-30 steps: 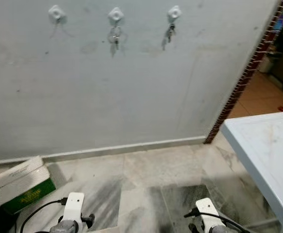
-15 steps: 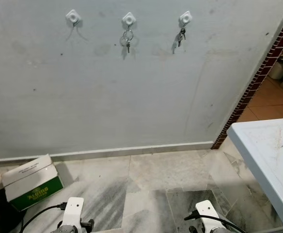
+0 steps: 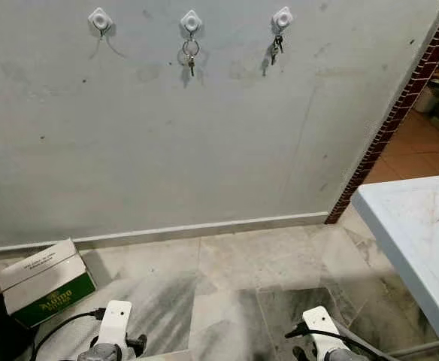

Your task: Hang keys on a hook

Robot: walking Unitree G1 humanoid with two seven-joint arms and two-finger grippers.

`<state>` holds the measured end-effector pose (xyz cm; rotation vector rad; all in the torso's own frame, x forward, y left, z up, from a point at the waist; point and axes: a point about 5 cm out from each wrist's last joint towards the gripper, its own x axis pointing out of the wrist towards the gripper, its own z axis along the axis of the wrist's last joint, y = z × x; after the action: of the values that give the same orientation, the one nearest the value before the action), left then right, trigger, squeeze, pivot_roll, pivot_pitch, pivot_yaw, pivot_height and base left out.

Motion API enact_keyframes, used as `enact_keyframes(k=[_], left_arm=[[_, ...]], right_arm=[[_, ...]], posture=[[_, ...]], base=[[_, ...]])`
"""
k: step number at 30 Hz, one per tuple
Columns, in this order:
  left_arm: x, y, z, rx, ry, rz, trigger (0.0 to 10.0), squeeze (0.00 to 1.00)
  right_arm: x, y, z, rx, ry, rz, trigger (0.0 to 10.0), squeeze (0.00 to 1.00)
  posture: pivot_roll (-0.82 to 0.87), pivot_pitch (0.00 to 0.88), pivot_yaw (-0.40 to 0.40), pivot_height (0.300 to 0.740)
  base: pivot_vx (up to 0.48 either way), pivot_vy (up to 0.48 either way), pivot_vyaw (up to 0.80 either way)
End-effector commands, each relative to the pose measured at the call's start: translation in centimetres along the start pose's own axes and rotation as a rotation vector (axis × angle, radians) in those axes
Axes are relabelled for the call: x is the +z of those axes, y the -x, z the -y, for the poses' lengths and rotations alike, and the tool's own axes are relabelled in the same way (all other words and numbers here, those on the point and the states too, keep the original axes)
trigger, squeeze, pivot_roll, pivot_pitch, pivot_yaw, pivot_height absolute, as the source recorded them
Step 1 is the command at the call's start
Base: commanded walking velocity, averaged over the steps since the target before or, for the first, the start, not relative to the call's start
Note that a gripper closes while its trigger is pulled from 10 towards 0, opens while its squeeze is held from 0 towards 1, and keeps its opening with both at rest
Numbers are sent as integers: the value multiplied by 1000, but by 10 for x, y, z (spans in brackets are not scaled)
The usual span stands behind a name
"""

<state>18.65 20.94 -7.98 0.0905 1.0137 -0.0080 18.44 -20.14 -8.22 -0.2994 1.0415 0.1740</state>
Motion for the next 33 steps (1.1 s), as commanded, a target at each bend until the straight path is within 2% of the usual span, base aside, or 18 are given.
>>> enact_keyframes(k=[1,33], left_arm=[[-2,0,-2,12,-15,-12,10000,0],[1,0,-5,15,-33,-10,10000,0]], right_arm=[[-2,0,0,-1,7,-11,10000,0],[0,0,-2,1,15,-6,10000,0]], posture=[[2,12,-35,740],[6,2,-28,740]], base=[[-266,0,0],[-256,0,0]])
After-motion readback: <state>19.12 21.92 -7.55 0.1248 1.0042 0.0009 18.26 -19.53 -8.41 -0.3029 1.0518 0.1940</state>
